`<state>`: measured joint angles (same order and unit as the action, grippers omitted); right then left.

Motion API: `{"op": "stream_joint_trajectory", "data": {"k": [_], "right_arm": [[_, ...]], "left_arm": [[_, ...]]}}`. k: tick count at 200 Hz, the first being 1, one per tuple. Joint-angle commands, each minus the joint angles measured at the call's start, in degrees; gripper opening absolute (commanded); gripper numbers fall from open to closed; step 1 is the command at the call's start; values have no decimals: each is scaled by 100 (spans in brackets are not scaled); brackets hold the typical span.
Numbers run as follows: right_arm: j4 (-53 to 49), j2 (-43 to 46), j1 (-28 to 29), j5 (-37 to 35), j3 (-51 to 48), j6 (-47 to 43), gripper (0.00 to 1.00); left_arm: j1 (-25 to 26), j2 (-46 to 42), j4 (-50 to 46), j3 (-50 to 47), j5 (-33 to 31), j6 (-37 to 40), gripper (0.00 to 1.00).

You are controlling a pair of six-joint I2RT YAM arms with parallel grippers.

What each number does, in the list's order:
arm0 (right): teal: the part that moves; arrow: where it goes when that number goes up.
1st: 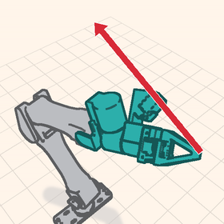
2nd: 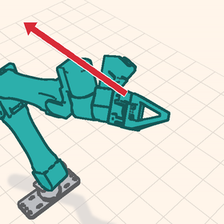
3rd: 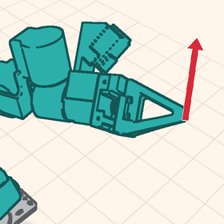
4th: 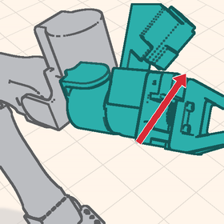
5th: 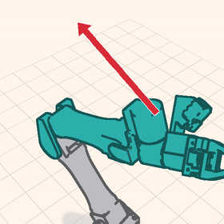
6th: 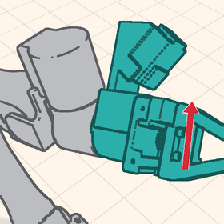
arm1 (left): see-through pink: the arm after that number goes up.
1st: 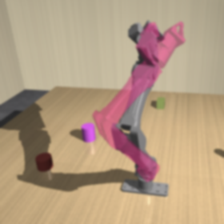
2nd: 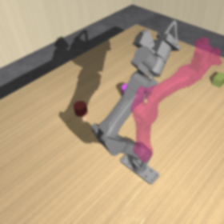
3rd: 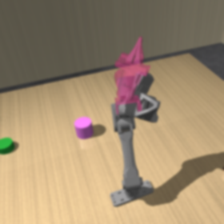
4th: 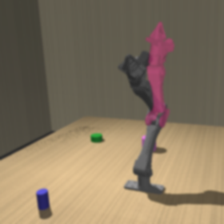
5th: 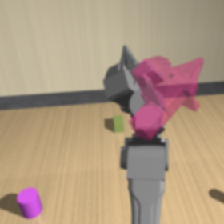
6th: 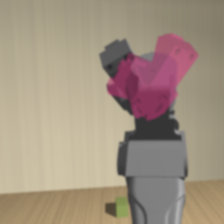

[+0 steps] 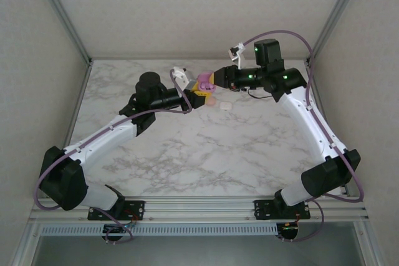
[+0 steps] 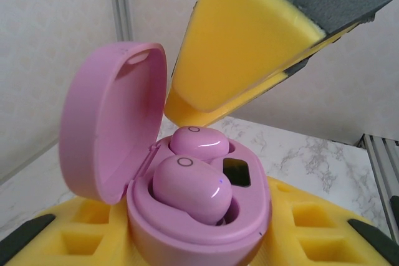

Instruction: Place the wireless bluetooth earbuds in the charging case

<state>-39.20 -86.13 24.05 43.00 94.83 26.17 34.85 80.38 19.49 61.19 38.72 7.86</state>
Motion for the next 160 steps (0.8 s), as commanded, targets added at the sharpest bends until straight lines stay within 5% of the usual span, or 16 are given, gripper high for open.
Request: {"op": "stream_joint_trajectory", "data": {"k": [1,160], "right_arm": [[-344,147,16,-321,124,-153,35],[0,469,-113,-1379,220,224,54]], "left_arm": [[74,-110,455,121,-25,-17,21],[267,-111,-498,359,-164,707,21]]}}
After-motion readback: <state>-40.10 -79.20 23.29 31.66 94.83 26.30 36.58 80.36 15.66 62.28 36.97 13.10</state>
